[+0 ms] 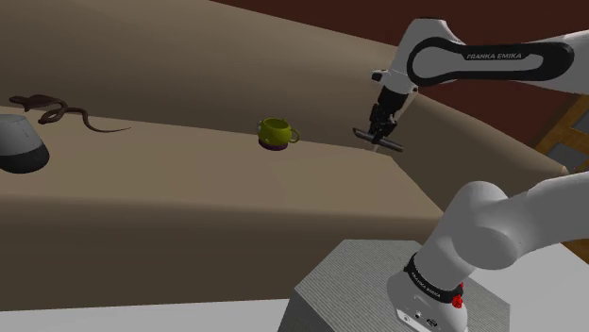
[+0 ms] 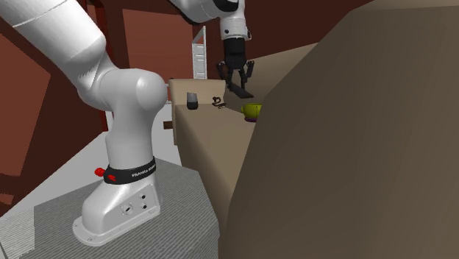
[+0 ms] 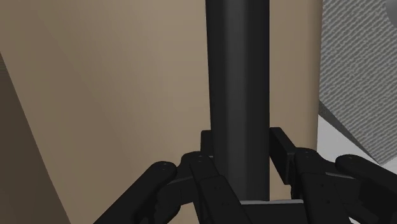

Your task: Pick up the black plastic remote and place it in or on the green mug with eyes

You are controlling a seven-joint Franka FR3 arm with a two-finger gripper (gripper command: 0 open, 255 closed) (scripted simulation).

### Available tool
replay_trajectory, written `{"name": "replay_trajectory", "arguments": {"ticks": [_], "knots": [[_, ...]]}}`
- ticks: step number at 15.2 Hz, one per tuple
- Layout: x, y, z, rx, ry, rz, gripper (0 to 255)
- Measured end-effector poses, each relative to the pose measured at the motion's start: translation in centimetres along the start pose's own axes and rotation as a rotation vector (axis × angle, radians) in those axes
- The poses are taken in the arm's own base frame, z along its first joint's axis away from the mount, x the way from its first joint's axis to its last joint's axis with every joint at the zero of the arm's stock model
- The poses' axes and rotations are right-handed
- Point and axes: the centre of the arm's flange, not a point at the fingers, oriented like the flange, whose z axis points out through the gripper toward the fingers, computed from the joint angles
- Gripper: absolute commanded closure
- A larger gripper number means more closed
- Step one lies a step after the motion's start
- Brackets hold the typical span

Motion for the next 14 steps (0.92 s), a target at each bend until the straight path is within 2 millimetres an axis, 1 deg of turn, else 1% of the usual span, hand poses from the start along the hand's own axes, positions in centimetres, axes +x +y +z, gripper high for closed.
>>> {"name": "replay_trajectory", "arguments": {"ticks": [2, 4, 6, 11, 14], "knots": [[2.1, 1.5, 0.0, 0.0, 0.0, 0.0, 255], [4.3, 3.1, 0.4, 0.0, 0.0, 0.0, 255], [6.8, 4.3, 0.5, -0.001, 0.0, 0.0, 255], [12.0, 7.8, 0.8, -0.001, 0.0, 0.0, 255], [15.5, 10.5, 1.1, -0.001, 0.0, 0.0, 255]]}}
